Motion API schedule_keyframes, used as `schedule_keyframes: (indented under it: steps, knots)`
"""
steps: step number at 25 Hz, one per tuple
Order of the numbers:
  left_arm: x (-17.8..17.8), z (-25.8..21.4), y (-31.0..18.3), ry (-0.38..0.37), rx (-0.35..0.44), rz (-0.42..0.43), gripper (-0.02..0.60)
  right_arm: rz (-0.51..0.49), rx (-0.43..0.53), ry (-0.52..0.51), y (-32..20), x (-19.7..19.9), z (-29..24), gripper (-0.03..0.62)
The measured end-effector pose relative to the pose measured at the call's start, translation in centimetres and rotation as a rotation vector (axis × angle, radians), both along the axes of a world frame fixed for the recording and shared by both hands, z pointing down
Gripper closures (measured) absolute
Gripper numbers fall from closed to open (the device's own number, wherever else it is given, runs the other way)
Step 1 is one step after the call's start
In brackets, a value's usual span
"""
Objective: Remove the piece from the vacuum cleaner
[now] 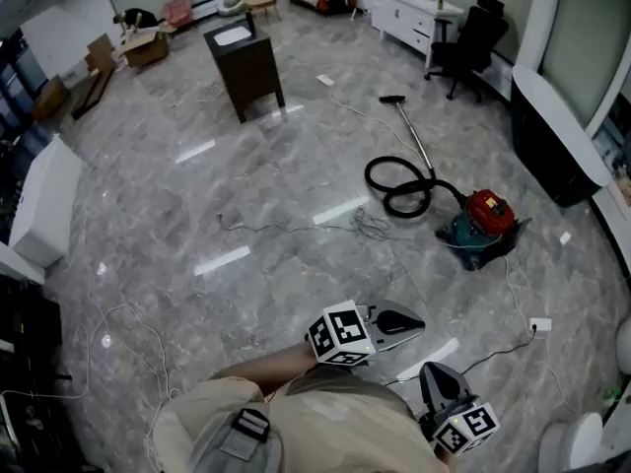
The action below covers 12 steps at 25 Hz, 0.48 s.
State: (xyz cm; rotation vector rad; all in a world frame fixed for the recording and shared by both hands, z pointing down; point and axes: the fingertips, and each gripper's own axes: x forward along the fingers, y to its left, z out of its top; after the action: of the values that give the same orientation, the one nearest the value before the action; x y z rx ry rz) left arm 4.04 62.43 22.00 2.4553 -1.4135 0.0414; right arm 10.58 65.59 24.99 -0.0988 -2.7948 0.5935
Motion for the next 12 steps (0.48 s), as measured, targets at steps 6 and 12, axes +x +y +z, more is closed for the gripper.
schedule_keyframes:
  steps: [6, 12]
  knots:
    - [-8.9, -1.1, -0.2, 0.012, -0.006, -0.05, 0.578, -0.062, 0.074, 0.036, -0.5, -8.3, -1.1, 0.591]
    - [-13.3, -1.1, -2.0, 0.025, -0.01, -0.022, 0.577, -0.043, 0.056, 0.079, -2.4, -12.7, -1.1, 0.591]
